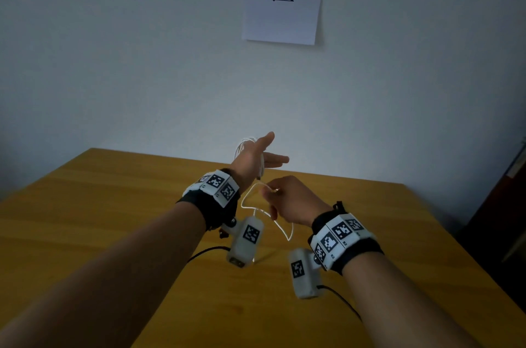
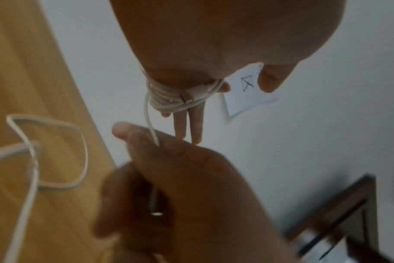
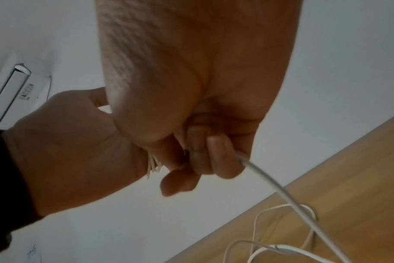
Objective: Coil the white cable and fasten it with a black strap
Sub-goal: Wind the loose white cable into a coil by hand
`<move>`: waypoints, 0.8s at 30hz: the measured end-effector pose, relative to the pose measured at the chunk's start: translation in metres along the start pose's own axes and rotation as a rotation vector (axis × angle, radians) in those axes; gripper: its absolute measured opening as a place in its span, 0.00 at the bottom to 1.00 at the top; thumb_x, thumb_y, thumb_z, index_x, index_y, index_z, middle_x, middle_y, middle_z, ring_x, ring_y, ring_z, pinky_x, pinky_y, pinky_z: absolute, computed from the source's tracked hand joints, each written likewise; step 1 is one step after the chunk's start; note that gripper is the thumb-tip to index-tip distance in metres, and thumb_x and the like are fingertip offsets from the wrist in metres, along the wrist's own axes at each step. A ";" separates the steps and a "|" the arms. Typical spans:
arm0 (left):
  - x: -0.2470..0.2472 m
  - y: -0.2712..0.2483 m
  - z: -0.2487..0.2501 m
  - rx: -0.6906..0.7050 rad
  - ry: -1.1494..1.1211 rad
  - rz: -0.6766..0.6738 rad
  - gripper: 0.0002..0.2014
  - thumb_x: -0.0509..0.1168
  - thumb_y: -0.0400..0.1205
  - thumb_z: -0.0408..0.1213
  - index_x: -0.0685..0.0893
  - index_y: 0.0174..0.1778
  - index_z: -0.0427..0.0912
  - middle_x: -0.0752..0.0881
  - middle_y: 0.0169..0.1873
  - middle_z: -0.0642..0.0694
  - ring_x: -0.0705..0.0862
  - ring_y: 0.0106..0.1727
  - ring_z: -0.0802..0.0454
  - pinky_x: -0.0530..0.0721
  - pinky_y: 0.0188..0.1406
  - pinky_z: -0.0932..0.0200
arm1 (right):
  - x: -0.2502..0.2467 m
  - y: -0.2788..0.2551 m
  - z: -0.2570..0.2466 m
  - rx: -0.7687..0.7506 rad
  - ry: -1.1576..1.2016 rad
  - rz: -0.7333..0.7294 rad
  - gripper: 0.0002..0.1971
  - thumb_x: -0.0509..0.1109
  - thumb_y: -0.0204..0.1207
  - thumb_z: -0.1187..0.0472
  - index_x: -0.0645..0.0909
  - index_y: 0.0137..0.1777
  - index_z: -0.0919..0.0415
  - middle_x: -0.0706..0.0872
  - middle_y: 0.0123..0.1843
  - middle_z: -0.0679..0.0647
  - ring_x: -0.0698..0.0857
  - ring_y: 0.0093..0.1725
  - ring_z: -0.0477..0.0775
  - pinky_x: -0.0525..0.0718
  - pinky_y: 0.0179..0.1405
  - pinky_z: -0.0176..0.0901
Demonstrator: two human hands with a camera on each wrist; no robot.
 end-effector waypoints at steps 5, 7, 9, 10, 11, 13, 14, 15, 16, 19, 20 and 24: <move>-0.010 0.001 -0.019 0.094 0.667 0.068 0.43 0.44 0.76 0.73 0.82 0.53 0.34 0.91 0.45 0.43 0.89 0.46 0.48 0.84 0.55 0.42 | -0.003 -0.002 0.004 0.095 0.028 -0.017 0.11 0.68 0.86 0.52 0.88 0.53 0.57 0.90 0.30 0.52 0.76 0.16 0.39 0.78 0.25 0.41; -0.017 0.001 -0.028 0.066 0.917 0.086 0.42 0.41 0.76 0.73 0.76 0.53 0.33 0.89 0.44 0.40 0.88 0.44 0.43 0.85 0.51 0.40 | -0.006 -0.003 0.004 0.085 -0.002 -0.014 0.11 0.69 0.85 0.50 0.89 0.56 0.54 0.90 0.30 0.52 0.76 0.17 0.42 0.78 0.24 0.40; -0.022 0.000 -0.035 0.056 1.082 0.065 0.43 0.38 0.77 0.72 0.77 0.50 0.32 0.88 0.39 0.40 0.87 0.40 0.43 0.85 0.48 0.42 | -0.012 -0.004 0.004 0.059 -0.046 0.010 0.10 0.70 0.84 0.50 0.91 0.52 0.53 0.90 0.29 0.51 0.78 0.19 0.41 0.79 0.27 0.40; -0.025 0.002 -0.039 0.072 1.129 0.049 0.45 0.36 0.77 0.72 0.81 0.43 0.32 0.88 0.34 0.41 0.87 0.36 0.46 0.86 0.46 0.44 | -0.015 -0.003 0.005 0.050 -0.060 0.027 0.10 0.71 0.84 0.50 0.92 0.50 0.53 0.89 0.29 0.50 0.81 0.21 0.41 0.80 0.31 0.40; -0.027 0.001 -0.041 0.089 1.165 0.031 0.45 0.36 0.78 0.72 0.83 0.34 0.34 0.87 0.29 0.42 0.87 0.32 0.48 0.87 0.44 0.46 | -0.018 -0.003 0.006 0.046 -0.059 0.048 0.10 0.72 0.83 0.50 0.92 0.49 0.52 0.89 0.29 0.49 0.85 0.26 0.41 0.83 0.35 0.42; -0.029 0.000 -0.046 0.076 1.236 -0.011 0.42 0.36 0.80 0.69 0.78 0.23 0.38 0.84 0.23 0.43 0.83 0.27 0.50 0.85 0.41 0.50 | -0.024 -0.003 0.008 0.045 -0.021 0.095 0.10 0.73 0.81 0.49 0.91 0.50 0.53 0.91 0.34 0.48 0.91 0.36 0.44 0.88 0.47 0.45; -0.029 -0.002 -0.047 0.060 1.266 -0.028 0.40 0.35 0.81 0.68 0.74 0.22 0.39 0.80 0.22 0.44 0.80 0.26 0.49 0.82 0.40 0.51 | -0.028 -0.003 0.009 0.039 -0.009 0.124 0.09 0.74 0.81 0.49 0.92 0.50 0.53 0.92 0.38 0.49 0.92 0.40 0.45 0.89 0.50 0.47; -0.028 -0.004 -0.046 0.048 1.277 -0.038 0.39 0.34 0.81 0.67 0.71 0.22 0.40 0.76 0.22 0.44 0.78 0.27 0.47 0.79 0.39 0.52 | -0.031 -0.003 0.011 0.032 -0.004 0.151 0.09 0.75 0.80 0.49 0.92 0.49 0.52 0.93 0.41 0.50 0.92 0.41 0.45 0.90 0.51 0.47; -0.026 -0.006 -0.047 0.027 1.270 -0.061 0.38 0.33 0.81 0.67 0.69 0.23 0.40 0.74 0.23 0.44 0.77 0.27 0.46 0.79 0.40 0.51 | -0.034 -0.002 0.011 0.029 -0.004 0.173 0.09 0.75 0.80 0.49 0.92 0.47 0.52 0.94 0.42 0.50 0.92 0.41 0.46 0.90 0.49 0.46; -0.021 -0.008 -0.052 -0.142 1.122 -0.172 0.37 0.36 0.80 0.70 0.70 0.25 0.41 0.73 0.23 0.45 0.73 0.25 0.49 0.77 0.37 0.54 | -0.041 -0.001 0.014 0.030 -0.040 0.251 0.09 0.75 0.80 0.49 0.91 0.49 0.54 0.92 0.39 0.51 0.91 0.38 0.46 0.86 0.41 0.41; -0.020 -0.008 -0.052 -0.195 1.014 -0.182 0.36 0.40 0.79 0.72 0.68 0.24 0.42 0.71 0.22 0.46 0.69 0.23 0.50 0.73 0.31 0.57 | -0.043 -0.001 0.015 0.022 -0.051 0.281 0.09 0.75 0.80 0.50 0.91 0.49 0.55 0.91 0.38 0.50 0.90 0.38 0.46 0.84 0.39 0.40; -0.012 -0.011 -0.049 -0.316 0.565 -0.294 0.30 0.57 0.78 0.67 0.59 0.21 0.47 0.59 0.17 0.48 0.57 0.19 0.52 0.60 0.24 0.60 | -0.043 0.002 0.018 -0.030 -0.056 0.320 0.12 0.69 0.85 0.50 0.91 0.51 0.56 0.89 0.40 0.47 0.87 0.43 0.46 0.81 0.42 0.40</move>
Point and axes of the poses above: each hand's wrist, its own y-axis towards the middle knuckle, its own x-axis out of the palm, z = x × y, the point moved 5 cm from there along y, towards the middle knuckle
